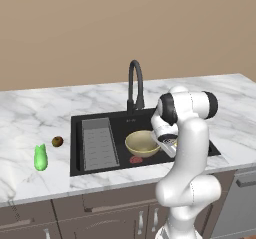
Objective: Remove the corn and apple from the sink. Then move the bowl and cup from the counter to the sink for washing.
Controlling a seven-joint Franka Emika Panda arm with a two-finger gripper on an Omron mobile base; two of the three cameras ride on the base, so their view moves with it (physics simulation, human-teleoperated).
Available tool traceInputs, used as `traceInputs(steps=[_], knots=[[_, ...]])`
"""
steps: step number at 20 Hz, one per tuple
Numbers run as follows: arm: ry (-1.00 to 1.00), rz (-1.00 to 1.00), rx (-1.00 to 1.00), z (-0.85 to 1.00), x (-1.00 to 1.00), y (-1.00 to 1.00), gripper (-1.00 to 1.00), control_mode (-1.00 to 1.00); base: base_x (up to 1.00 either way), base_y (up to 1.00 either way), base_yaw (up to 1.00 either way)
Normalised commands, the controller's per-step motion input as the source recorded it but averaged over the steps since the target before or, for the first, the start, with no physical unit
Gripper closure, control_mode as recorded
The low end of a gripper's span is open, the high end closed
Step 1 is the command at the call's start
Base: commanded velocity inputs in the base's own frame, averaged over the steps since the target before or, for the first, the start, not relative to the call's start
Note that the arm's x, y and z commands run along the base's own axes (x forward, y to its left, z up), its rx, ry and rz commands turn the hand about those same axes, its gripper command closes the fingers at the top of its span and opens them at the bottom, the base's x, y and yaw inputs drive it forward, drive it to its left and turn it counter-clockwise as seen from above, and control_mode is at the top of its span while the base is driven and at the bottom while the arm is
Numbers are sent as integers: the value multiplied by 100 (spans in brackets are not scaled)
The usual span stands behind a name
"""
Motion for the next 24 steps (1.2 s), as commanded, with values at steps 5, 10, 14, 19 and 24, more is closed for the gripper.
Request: traceInputs(steps=[5, 10, 14, 19, 24], knots=[[-1, 0, 0, 0, 0, -2, -100, -100, 0, 0, 0], [0, 0, 0, 0, 0, 0, -100, -100, 0, 0, 0], [0, 1, 0, 1, 0, -2, -100, -100, 0, 0, 0], [-2, 1, 0, 9, -3, -2, -100, -100, 0, 0, 0], [0, 1, 0, 7, -2, -1, -100, -100, 0, 0, 0]])
